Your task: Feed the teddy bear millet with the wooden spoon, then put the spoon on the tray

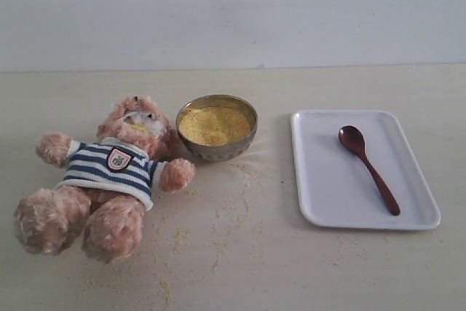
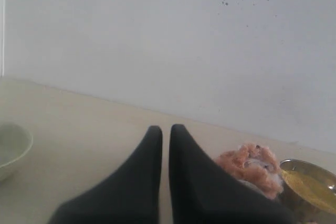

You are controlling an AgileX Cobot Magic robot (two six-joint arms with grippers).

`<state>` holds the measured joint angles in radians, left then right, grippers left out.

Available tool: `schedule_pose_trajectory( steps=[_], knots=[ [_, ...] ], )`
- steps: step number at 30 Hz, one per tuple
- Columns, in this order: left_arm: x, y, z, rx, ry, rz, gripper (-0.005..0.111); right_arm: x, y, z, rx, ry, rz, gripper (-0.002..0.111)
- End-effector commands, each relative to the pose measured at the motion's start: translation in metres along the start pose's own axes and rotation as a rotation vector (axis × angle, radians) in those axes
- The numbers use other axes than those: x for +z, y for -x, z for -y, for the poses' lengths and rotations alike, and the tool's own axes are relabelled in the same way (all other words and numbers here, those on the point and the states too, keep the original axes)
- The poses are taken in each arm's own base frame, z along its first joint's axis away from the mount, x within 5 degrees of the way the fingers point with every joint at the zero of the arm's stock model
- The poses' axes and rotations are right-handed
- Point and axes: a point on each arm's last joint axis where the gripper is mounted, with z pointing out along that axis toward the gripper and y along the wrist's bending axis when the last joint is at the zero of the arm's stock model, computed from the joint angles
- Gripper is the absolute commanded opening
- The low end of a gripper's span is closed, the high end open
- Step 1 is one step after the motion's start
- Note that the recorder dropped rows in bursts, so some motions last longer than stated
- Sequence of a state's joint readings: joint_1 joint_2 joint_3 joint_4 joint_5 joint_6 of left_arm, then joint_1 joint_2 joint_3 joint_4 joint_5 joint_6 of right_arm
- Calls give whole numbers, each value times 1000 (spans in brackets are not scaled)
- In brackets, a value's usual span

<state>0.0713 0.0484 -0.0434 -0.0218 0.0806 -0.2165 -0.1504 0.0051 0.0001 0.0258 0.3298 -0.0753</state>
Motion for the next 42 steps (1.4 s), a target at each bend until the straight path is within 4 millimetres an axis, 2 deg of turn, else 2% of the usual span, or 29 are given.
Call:
schedule_pose_trajectory(
  steps=[1,11,15,20,23,29,33,42],
  knots=[
    [-2,-7,-2,-17,-14,57,5,0,1,0,-2,-6,12,0],
    [-6,-34,-9,-1,71,-250,5,0,1,0,-2,-6,12,0],
    [-6,-35,-9,54,65,-257,5,0,1,0,-2,-6,12,0],
    [-6,-37,-8,6,58,-275,5,0,1,0,-2,-6,12,0],
    [-6,-38,-8,76,51,-290,5,0,1,0,-2,-6,12,0],
    [-6,-38,-8,95,47,-291,5,0,1,0,-2,-6,12,0],
    [-6,-35,-8,220,25,-259,5,0,1,0,-2,-6,12,0],
    [-6,-36,-8,245,24,-269,5,0,1,0,0,-5,12,0]
  ],
)
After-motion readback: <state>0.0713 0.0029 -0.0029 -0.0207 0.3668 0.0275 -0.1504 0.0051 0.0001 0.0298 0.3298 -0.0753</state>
